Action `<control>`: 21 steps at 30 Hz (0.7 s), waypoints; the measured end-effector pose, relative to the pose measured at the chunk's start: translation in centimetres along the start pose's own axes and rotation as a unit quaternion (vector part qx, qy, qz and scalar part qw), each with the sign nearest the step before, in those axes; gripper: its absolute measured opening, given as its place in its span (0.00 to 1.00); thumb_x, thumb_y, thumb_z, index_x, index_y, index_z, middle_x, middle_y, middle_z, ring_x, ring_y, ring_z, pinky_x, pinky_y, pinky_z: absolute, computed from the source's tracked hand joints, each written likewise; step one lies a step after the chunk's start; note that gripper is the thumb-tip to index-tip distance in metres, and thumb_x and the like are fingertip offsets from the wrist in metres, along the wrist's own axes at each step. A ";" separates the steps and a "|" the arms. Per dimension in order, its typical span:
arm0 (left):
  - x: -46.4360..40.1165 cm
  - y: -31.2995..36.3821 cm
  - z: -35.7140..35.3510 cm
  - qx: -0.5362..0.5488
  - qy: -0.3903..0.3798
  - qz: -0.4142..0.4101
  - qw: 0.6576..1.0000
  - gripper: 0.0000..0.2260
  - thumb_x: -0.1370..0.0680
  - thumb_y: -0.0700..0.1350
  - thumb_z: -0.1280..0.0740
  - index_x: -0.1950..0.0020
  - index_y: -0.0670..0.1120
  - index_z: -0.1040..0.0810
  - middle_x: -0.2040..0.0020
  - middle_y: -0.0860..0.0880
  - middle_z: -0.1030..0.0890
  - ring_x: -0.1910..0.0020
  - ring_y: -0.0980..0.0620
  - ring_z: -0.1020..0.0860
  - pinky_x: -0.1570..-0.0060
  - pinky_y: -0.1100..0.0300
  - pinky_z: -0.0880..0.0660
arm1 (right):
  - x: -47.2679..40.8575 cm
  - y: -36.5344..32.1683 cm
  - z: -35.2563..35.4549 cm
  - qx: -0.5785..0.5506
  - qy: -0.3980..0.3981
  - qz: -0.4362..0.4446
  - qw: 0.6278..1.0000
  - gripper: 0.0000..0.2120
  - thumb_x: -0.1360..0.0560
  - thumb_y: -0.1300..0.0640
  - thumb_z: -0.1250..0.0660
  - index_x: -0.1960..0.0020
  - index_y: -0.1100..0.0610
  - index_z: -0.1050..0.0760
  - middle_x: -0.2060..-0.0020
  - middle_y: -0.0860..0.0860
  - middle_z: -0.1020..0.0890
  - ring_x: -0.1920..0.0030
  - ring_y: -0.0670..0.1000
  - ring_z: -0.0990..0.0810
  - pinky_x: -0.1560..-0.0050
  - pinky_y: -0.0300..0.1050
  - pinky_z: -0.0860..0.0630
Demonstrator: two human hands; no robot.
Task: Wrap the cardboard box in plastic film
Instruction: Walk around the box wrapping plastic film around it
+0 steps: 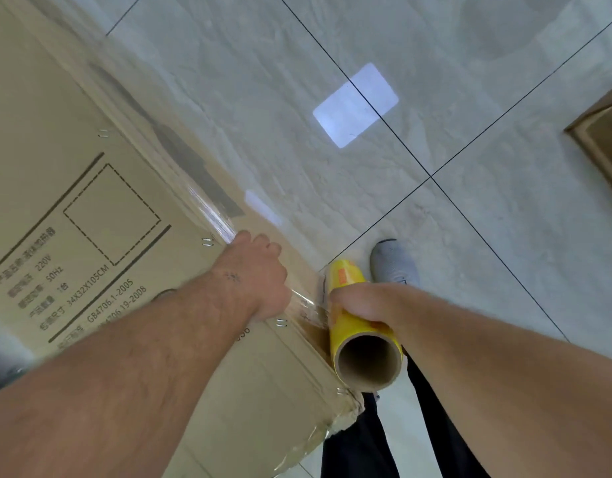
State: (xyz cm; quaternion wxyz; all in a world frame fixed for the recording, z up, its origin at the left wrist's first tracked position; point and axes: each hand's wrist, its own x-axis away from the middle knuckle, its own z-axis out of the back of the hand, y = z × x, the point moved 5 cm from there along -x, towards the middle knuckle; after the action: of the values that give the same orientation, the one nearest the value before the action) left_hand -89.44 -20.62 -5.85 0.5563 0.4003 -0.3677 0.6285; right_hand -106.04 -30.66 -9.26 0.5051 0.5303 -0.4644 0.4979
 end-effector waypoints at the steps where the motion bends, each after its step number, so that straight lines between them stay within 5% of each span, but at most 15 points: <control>1: -0.1 0.1 0.0 0.003 0.003 -0.003 1.000 0.24 0.17 0.56 0.50 0.31 0.51 0.21 0.31 0.46 0.28 0.32 0.45 0.32 0.31 0.44 0.38 | -0.1 0.5 0.0 -0.028 -0.008 -0.003 1.000 0.32 0.20 0.36 0.32 0.25 0.56 0.30 0.36 0.60 0.21 0.45 0.59 0.16 0.32 0.54 0.22; 3: -0.1 0.3 -0.2 0.019 -0.006 -0.007 1.000 0.23 0.17 0.55 0.50 0.31 0.50 0.22 0.32 0.46 0.26 0.33 0.45 0.30 0.33 0.47 0.36 | -0.5 1.9 -0.2 -0.099 -0.024 -0.020 0.995 0.31 0.24 0.37 0.27 0.31 0.57 0.28 0.38 0.62 0.17 0.44 0.61 0.13 0.31 0.59 0.18; 7: -0.5 0.7 -0.4 0.039 -0.032 0.000 0.999 0.21 0.17 0.55 0.50 0.29 0.49 0.29 0.33 0.45 0.22 0.37 0.44 0.25 0.45 0.48 0.36 | -1.3 5.3 -2.1 -0.344 -0.056 -0.090 0.933 0.40 0.32 0.38 0.17 0.31 0.61 0.24 0.47 0.63 0.10 0.55 0.63 0.10 0.48 0.59 0.12; 11: -0.8 1.1 -0.7 0.021 -0.024 -0.018 0.999 0.24 0.16 0.58 0.53 0.27 0.51 0.29 0.32 0.45 0.22 0.35 0.43 0.25 0.44 0.47 0.35 | -1.6 6.1 -3.2 -0.393 -0.101 -0.083 0.910 0.45 0.37 0.38 0.16 0.29 0.63 0.24 0.53 0.63 0.11 0.61 0.63 0.10 0.56 0.56 0.13; 16: -0.7 1.8 -0.7 0.012 -0.010 -0.022 1.000 0.35 0.17 0.67 0.61 0.38 0.54 0.19 0.35 0.47 0.19 0.35 0.45 0.24 0.40 0.48 0.32 | -1.2 6.4 -2.3 -0.287 -0.106 -0.077 0.949 0.48 0.42 0.35 0.18 0.30 0.59 0.24 0.45 0.65 0.11 0.49 0.66 0.09 0.37 0.69 0.16; 18: -0.5 2.7 -0.5 0.004 -0.003 -0.029 1.000 0.34 0.16 0.66 0.60 0.36 0.52 0.18 0.34 0.46 0.21 0.32 0.44 0.25 0.40 0.49 0.32 | -1.0 7.6 -1.8 -0.212 -0.073 -0.069 0.972 0.52 0.47 0.34 0.18 0.29 0.56 0.27 0.42 0.64 0.13 0.48 0.67 0.10 0.38 0.72 0.16; 21: -0.2 4.5 -0.5 0.021 0.019 -0.045 0.999 0.32 0.15 0.63 0.57 0.32 0.48 0.19 0.28 0.45 0.25 0.29 0.43 0.28 0.30 0.46 0.32 | -0.8 8.8 -2.0 -0.057 -0.035 -0.057 0.996 0.60 0.48 0.31 0.20 0.21 0.49 0.34 0.39 0.59 0.19 0.45 0.64 0.13 0.37 0.64 0.16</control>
State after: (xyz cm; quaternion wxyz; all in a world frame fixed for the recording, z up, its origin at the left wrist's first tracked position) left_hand -93.93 -20.76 -6.31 0.5823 0.4164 -0.3255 0.6178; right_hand -114.93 -29.20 -9.40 0.5455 0.5438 -0.4780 0.4221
